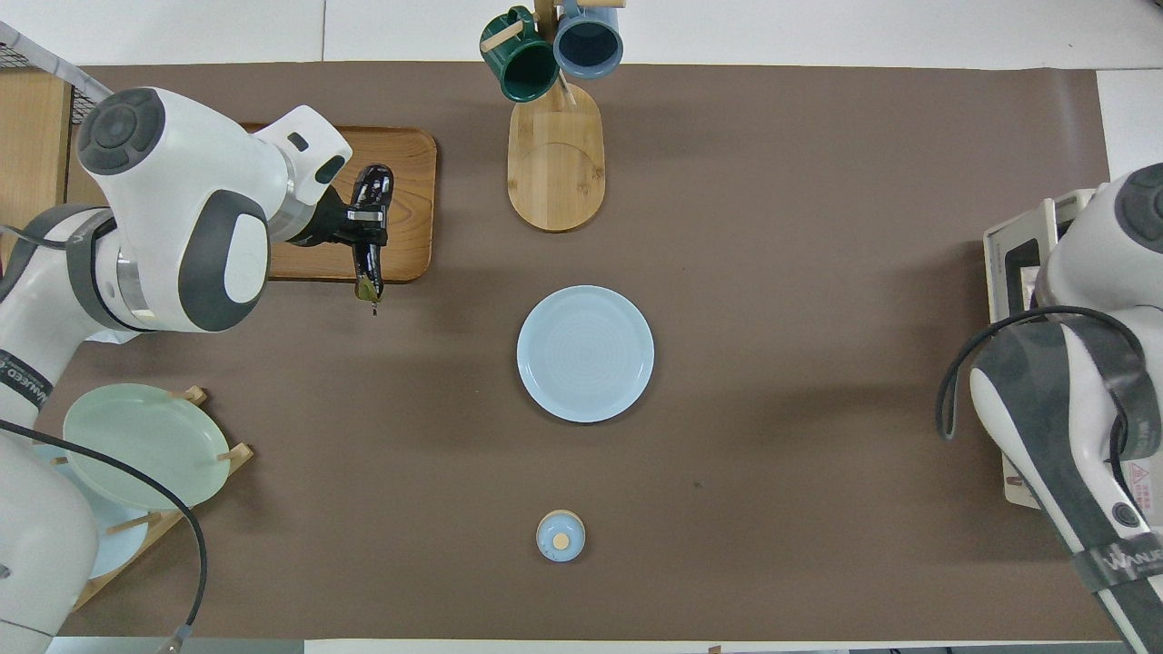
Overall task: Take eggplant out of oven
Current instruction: 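Carry the eggplant with the left gripper onto the wooden tray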
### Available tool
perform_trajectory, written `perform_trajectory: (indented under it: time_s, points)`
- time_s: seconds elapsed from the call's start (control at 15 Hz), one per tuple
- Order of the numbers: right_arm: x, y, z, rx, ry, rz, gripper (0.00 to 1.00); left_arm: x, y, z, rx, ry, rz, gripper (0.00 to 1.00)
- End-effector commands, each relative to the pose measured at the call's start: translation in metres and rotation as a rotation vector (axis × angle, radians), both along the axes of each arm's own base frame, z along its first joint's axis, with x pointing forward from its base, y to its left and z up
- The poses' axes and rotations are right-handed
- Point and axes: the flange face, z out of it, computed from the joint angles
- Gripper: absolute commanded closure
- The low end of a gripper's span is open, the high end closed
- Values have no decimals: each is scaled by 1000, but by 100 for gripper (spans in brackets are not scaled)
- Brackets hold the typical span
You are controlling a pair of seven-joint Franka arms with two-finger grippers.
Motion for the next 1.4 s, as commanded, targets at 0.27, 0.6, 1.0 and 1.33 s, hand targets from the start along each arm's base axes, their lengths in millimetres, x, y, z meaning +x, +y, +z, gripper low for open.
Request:
perform_trajectory:
  time_s: [0.27,0.6,1.0,1.33]
  points:
    - [-2,-6,26,55,17,-32,80,45,39,-47,18,-35,-3,100]
    - [10,48,107,148,-48,-8,74,49,51,-58,22,-60,6,100]
    - [13,62,113,270,-40,-42,73,54,68,-67,27,-85,-26,100]
    - [15,68,117,323,-40,-55,67,55,69,-67,30,-93,-45,100]
